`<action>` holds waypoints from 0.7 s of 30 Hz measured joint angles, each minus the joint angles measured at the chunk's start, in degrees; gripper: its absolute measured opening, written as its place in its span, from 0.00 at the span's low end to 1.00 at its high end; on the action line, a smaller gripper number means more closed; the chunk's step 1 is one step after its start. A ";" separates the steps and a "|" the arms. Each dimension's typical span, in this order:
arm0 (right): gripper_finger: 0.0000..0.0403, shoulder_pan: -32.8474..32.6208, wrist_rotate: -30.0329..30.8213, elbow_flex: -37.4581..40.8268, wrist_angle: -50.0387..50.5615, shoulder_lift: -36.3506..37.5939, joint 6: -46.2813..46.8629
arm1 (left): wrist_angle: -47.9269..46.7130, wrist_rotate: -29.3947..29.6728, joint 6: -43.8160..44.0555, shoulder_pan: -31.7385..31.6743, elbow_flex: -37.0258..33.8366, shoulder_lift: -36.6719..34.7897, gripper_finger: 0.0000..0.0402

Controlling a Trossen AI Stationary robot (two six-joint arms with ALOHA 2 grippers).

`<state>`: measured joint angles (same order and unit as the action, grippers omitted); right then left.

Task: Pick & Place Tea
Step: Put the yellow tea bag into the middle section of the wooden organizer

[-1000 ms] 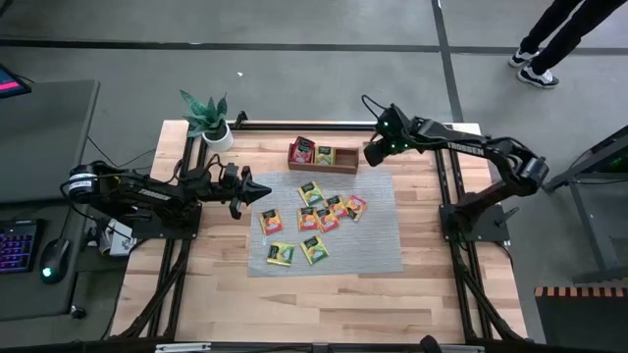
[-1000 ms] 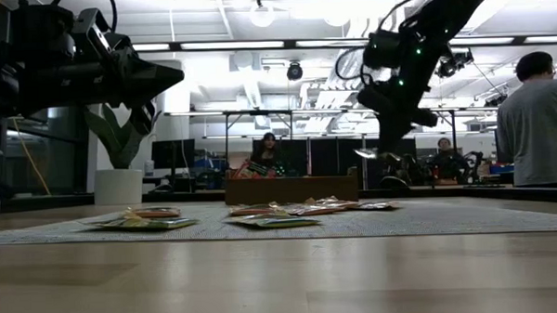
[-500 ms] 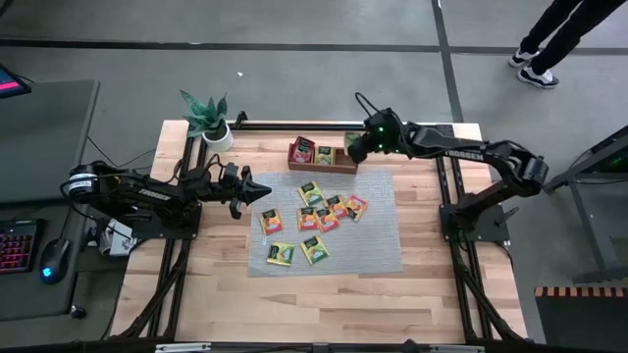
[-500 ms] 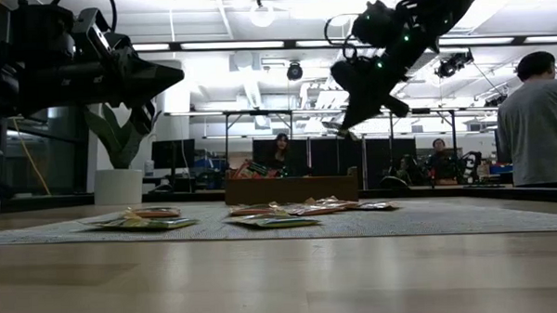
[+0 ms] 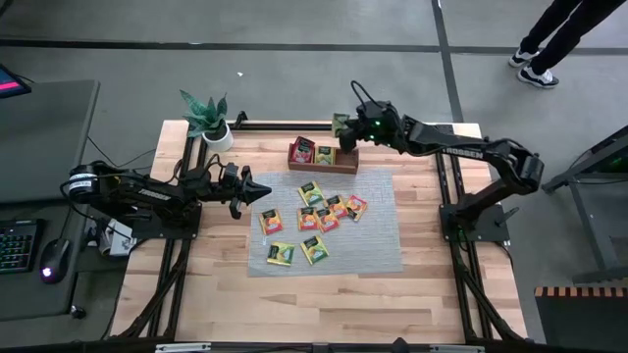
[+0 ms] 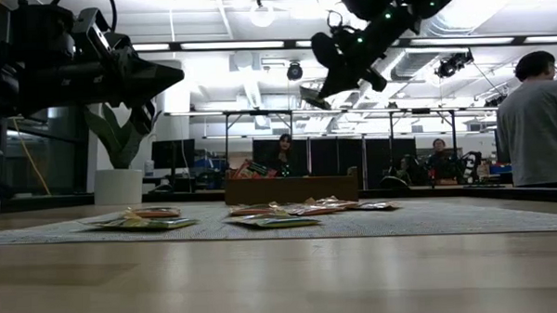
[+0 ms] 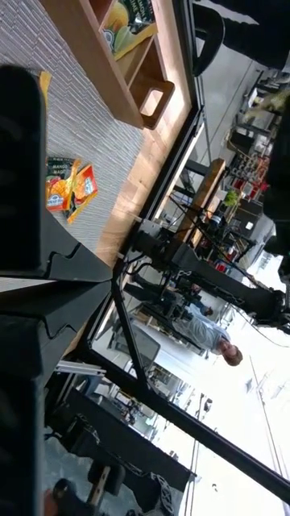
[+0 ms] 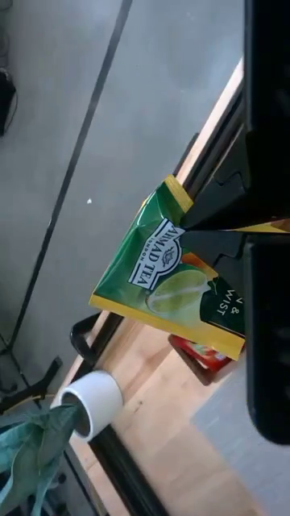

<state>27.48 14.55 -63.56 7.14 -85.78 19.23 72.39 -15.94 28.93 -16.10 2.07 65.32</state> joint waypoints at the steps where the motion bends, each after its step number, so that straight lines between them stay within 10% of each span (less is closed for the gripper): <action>1: 0.00 -0.33 0.34 -0.91 -0.06 -0.99 -0.05 | 0.00 0.00 0.00 0.00 0.00 0.00 0.00; 21: 0.00 -5.97 8.25 -5.94 -4.87 -18.10 8.80 | -0.08 -0.17 0.00 0.00 0.00 0.00 0.00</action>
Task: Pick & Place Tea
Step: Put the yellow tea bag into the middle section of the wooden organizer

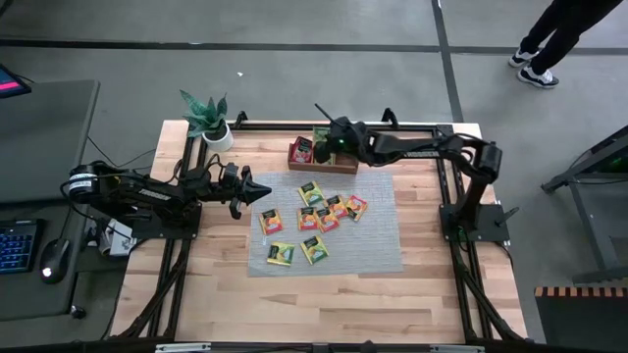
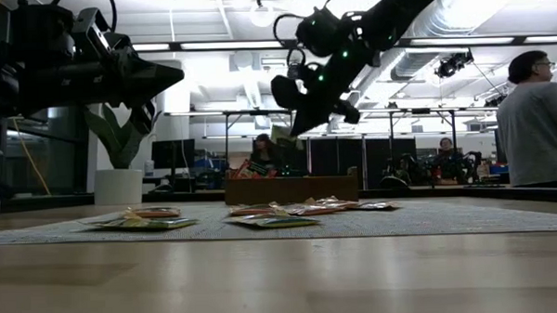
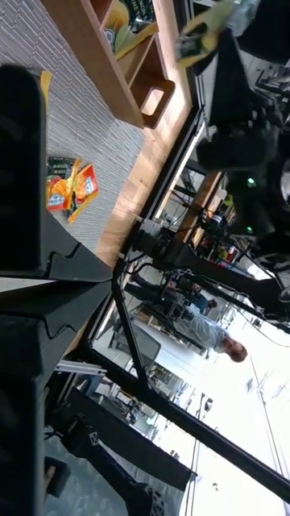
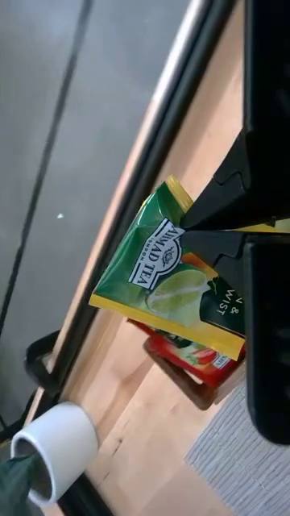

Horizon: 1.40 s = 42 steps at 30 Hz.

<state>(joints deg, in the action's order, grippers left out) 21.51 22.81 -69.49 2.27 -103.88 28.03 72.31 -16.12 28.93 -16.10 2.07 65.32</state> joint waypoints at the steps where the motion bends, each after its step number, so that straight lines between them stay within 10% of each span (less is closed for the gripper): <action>1: 0.00 0.21 -0.47 0.00 0.00 -0.43 0.59 | -0.02 0.00 0.00 0.00 0.00 0.00 0.00; 42: 0.04 1.76 -7.83 0.02 2.81 -4.68 5.65 | -0.52 0.04 -0.06 0.00 0.00 0.02 0.00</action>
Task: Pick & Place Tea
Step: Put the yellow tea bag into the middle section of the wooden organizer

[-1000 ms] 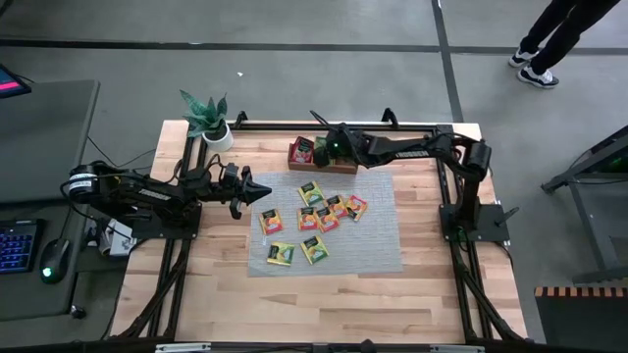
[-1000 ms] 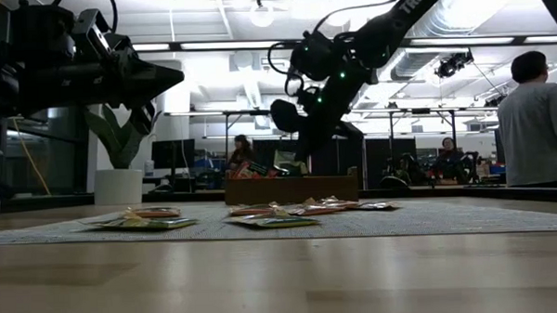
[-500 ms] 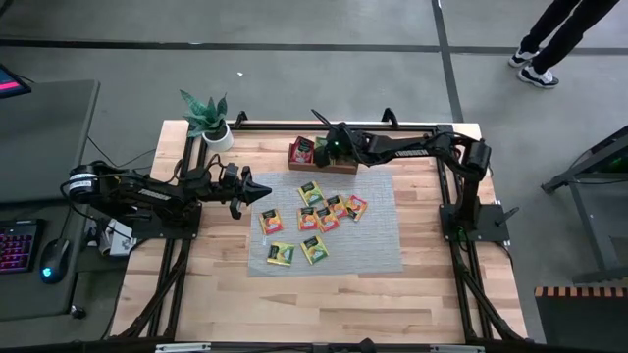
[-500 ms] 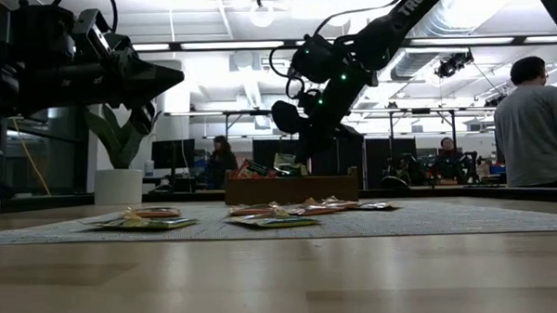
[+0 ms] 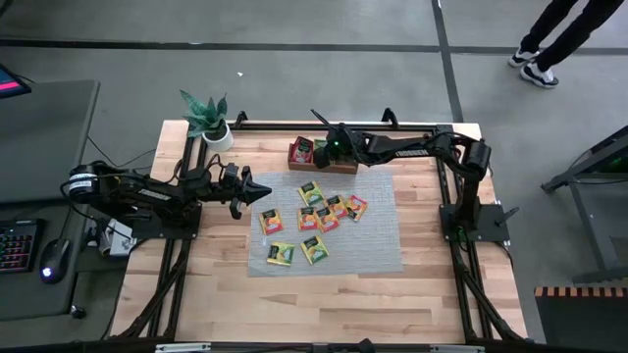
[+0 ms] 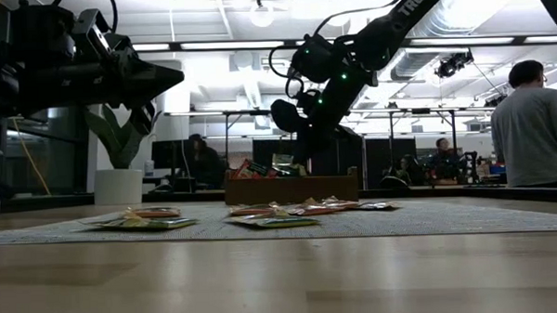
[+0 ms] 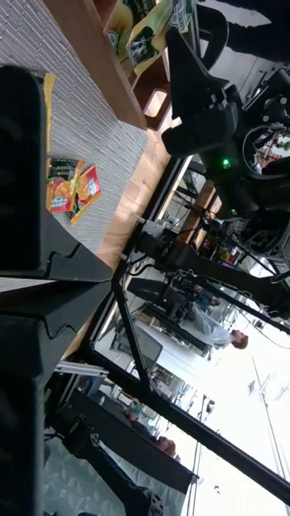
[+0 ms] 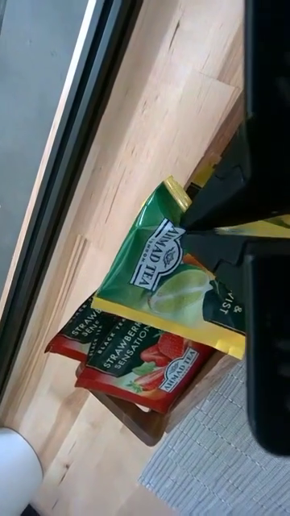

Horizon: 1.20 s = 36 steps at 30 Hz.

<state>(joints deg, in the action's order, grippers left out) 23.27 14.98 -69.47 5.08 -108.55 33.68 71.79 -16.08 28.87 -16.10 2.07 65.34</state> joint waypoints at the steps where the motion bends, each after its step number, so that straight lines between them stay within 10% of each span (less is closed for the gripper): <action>1: 0.06 0.00 -0.12 0.00 0.00 0.00 -0.01 | 0.00 0.00 0.00 0.00 0.00 0.00 0.00; 17: 0.34 0.38 -2.41 0.02 0.22 0.02 0.89 | 0.02 0.00 0.16 0.00 0.00 0.00 0.00; 27: 0.35 1.92 -15.77 -0.24 -0.54 1.92 -0.98 | -0.71 0.58 3.24 0.00 0.00 0.00 0.00; 36: 0.35 1.73 -29.77 -0.28 -1.87 4.57 -8.48 | -10.69 12.64 20.08 -0.02 0.00 0.02 0.00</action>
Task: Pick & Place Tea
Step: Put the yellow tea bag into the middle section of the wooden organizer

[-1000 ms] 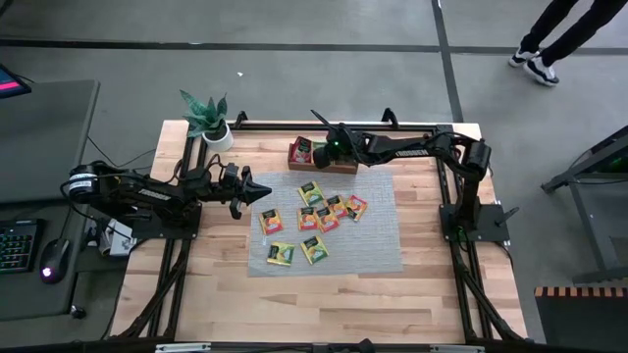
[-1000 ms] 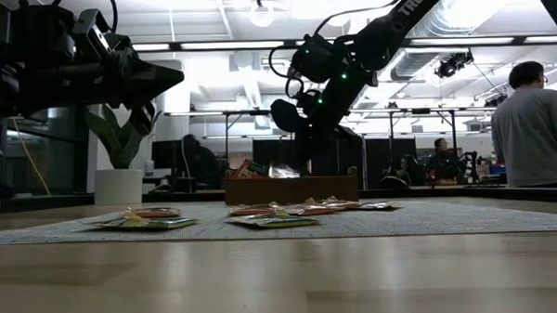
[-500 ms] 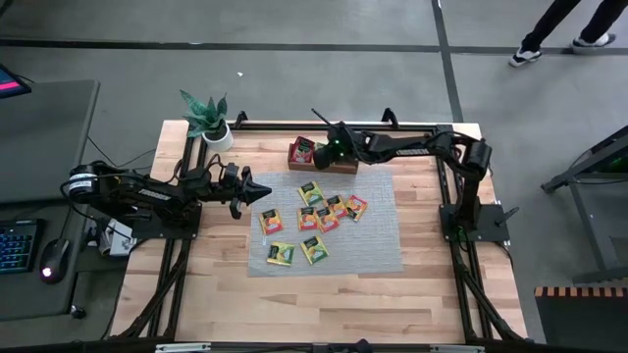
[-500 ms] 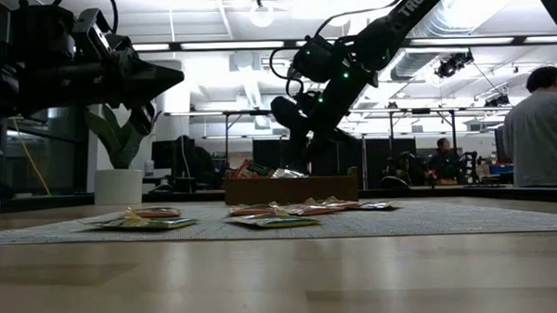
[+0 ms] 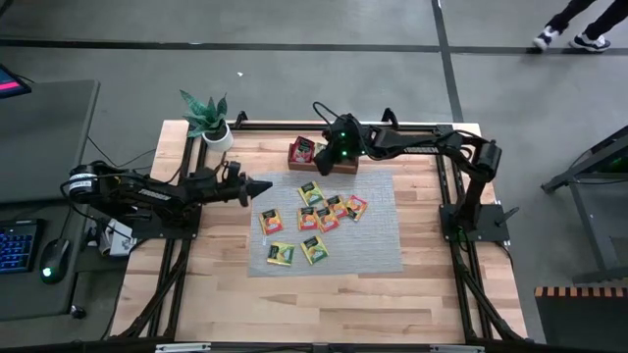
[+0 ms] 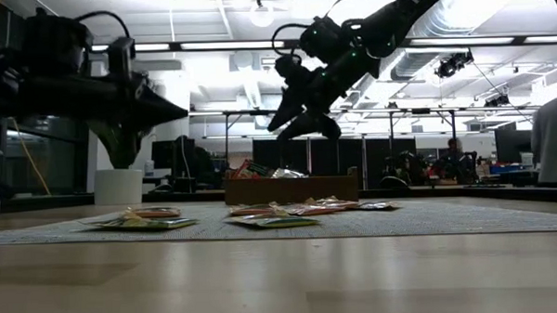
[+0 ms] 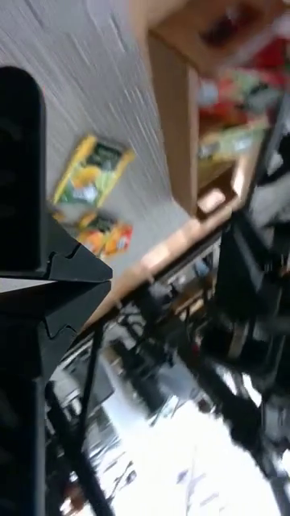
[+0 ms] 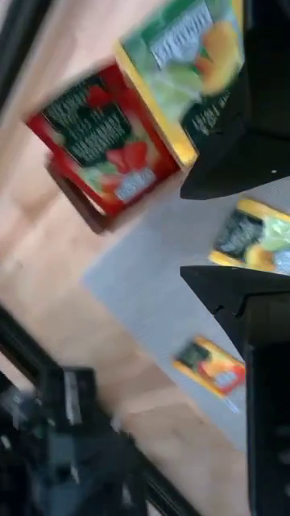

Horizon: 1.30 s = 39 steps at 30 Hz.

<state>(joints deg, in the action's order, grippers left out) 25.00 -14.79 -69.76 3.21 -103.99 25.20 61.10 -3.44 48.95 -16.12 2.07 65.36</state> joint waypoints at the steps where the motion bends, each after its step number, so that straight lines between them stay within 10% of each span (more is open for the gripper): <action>1: 0.34 -0.23 -0.94 0.00 0.65 0.00 -0.37 | -0.61 1.04 0.84 0.00 0.02 0.00 0.00; 12: 0.02 -5.09 -1.23 0.04 6.01 0.00 -7.53 | -21.33 3.44 2.38 0.00 10.38 0.00 0.02; 27: 0.00 -11.58 9.71 0.17 12.82 -0.17 -17.44 | -31.66 5.53 8.81 0.00 15.62 0.55 0.29; 39: 0.00 -12.16 7.40 0.28 12.43 -5.69 -23.66 | -30.94 4.13 9.56 0.02 16.22 3.37 0.34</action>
<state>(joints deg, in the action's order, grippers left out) 12.84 -7.39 -69.47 15.64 -109.68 1.54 30.15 0.69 58.51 -16.10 18.28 68.74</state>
